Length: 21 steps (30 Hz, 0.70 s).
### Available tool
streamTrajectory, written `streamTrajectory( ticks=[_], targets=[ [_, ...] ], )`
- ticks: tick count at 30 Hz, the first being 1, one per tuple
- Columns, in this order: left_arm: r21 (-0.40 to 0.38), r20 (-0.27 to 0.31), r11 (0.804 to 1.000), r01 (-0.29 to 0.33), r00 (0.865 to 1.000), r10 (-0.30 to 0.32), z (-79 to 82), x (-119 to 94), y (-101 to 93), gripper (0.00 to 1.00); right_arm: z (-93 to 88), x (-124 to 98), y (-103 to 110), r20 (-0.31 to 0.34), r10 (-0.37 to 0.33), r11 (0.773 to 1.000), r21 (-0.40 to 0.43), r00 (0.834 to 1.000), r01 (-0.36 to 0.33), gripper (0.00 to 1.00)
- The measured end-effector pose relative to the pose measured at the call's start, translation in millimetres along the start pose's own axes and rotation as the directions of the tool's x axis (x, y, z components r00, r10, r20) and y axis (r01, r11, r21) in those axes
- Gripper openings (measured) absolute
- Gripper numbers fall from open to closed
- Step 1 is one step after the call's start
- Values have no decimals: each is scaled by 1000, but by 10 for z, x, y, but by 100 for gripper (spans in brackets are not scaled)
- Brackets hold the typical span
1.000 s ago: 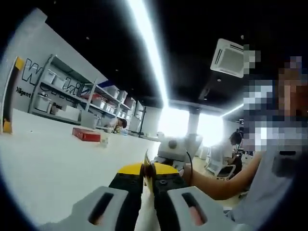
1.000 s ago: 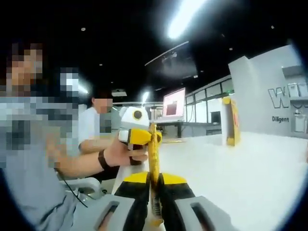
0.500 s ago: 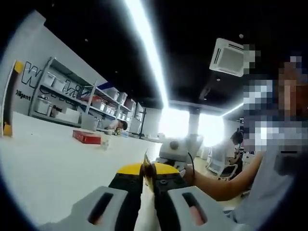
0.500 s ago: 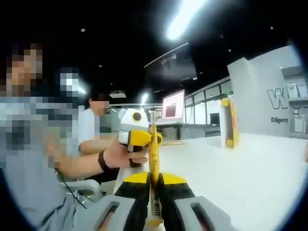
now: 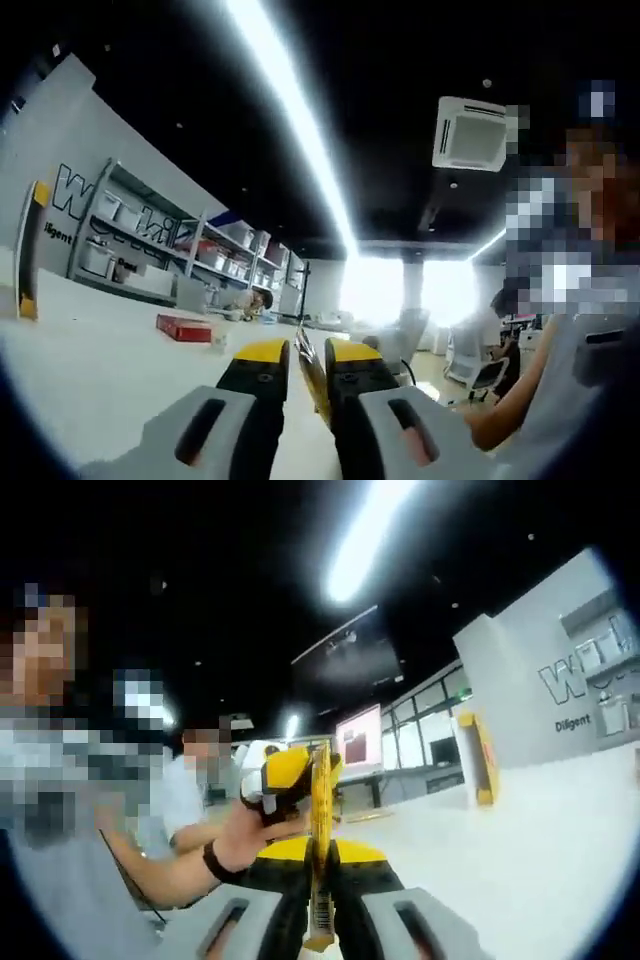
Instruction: Tear open the coffee pouch, take out the coffee, and pour the coffee from the pouch into the cup
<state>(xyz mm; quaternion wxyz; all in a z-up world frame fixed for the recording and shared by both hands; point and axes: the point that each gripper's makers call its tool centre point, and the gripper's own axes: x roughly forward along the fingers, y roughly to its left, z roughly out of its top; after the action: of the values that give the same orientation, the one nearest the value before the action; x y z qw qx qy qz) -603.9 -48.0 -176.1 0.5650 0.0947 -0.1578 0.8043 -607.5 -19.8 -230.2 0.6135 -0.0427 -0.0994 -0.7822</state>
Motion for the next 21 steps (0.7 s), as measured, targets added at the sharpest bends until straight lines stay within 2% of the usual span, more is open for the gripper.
streamTrajectory(
  ticks=[8, 10, 15, 21],
  targets=[
    [-29, 38, 999, 18, 999, -17, -71, 16, -321, 17, 151, -50, 309, 93, 8, 1000, -5, 996, -7, 8],
    [-26, 46, 1000, 16, 999, -14, -79, 16, -436, 16, 149, -51, 380, 95, 14, 1000, -13, 995, -13, 8],
    [-7, 55, 1000, 0, 998, 0, -79, -22, -574, 13, 84, -57, 519, 63, 21, 999, -38, 998, -18, 8],
    [18, 35, 1000, -13, 999, 13, -103, -88, -618, 12, 14, -93, 608, 71, 22, 999, -26, 997, -20, 8]
  ],
)
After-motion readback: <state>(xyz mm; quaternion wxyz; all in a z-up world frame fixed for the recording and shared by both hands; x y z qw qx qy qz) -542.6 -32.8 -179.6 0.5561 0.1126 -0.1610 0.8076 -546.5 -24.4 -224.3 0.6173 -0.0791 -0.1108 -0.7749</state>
